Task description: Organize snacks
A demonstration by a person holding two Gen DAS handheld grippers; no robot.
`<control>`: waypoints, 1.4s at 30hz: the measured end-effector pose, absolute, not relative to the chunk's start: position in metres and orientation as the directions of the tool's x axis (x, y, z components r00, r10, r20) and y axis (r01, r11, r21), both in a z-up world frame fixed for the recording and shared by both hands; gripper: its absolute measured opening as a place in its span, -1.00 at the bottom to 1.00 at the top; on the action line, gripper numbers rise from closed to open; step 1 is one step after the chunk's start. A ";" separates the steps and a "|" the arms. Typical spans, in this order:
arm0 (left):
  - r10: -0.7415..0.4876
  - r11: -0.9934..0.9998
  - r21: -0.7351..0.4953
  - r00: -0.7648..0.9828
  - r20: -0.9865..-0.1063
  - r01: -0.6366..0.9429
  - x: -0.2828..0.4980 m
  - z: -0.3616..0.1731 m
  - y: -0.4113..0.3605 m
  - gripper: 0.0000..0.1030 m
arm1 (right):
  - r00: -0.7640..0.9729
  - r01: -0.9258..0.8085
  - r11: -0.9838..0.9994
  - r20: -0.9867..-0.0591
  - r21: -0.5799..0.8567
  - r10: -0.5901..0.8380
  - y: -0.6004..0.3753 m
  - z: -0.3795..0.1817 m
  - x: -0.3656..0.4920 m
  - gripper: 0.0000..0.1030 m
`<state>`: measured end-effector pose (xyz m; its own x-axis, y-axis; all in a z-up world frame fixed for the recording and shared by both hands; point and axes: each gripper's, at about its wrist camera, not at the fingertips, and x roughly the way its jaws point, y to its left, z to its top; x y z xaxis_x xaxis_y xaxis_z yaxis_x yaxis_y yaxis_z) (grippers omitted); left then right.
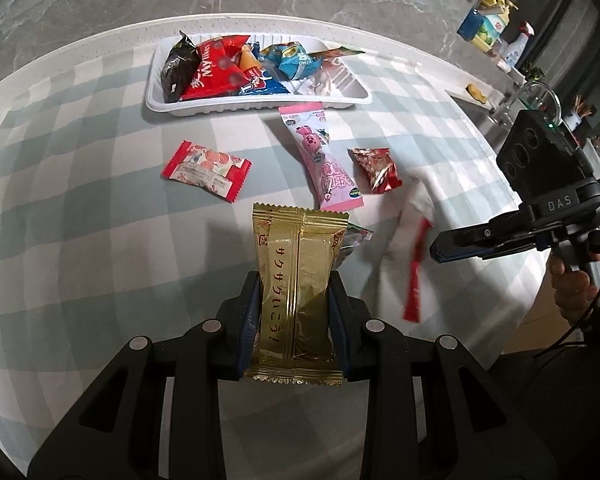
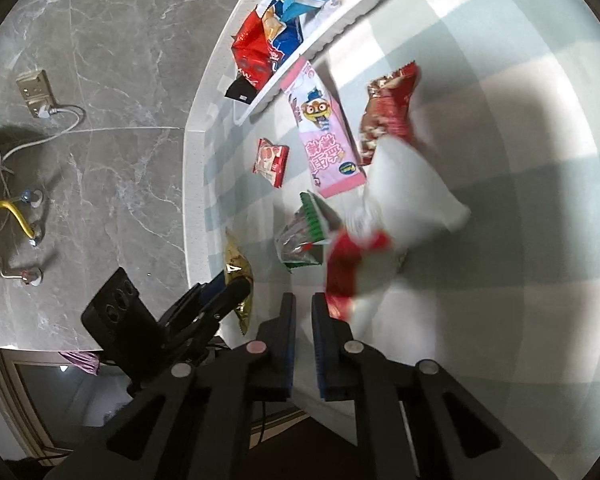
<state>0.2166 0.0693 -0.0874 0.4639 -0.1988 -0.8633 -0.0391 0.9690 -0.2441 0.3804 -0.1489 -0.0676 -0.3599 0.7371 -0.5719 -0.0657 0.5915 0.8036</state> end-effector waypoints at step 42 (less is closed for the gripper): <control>-0.219 0.958 -0.281 0.485 -0.847 -0.058 0.225 -0.094 0.080 -0.43 | -0.360 -0.172 0.802 -0.794 0.572 0.489 -0.164 -0.049 0.377 0.31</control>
